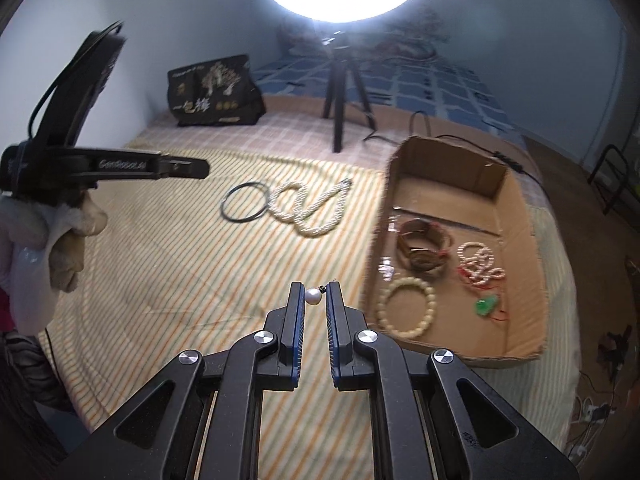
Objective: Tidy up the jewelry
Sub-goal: 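Carry the pearl earring in the left tool over the box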
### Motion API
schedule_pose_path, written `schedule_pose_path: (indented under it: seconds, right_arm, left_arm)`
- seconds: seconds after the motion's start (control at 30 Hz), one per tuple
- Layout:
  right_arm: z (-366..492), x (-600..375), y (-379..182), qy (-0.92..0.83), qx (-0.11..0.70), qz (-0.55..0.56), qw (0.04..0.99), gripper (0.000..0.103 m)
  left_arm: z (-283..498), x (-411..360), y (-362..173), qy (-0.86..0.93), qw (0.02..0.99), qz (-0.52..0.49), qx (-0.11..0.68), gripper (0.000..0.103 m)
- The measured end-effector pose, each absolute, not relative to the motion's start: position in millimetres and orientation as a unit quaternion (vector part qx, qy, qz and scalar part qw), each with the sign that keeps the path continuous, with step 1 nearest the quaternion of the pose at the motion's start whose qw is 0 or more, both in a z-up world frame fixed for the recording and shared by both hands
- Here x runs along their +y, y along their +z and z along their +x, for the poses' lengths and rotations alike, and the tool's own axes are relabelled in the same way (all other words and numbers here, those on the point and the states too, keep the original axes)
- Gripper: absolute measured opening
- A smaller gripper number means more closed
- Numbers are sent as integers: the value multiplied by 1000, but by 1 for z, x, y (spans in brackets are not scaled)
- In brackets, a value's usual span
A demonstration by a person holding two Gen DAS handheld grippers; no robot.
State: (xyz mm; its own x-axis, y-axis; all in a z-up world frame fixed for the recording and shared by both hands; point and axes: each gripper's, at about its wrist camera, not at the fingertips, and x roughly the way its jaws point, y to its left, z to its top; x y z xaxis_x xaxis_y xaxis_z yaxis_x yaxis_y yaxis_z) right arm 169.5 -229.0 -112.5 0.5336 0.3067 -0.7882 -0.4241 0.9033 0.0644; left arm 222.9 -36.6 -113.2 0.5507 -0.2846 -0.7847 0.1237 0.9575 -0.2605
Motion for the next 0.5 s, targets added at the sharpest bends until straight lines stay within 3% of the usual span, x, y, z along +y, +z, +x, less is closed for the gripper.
schedule_pose_path:
  seconds: [0.5]
  right_arm:
    - [190,-294,-107,151,431,-30,889,9]
  left_arm:
    - [217,-112,-93,-172,884,-52,432,7]
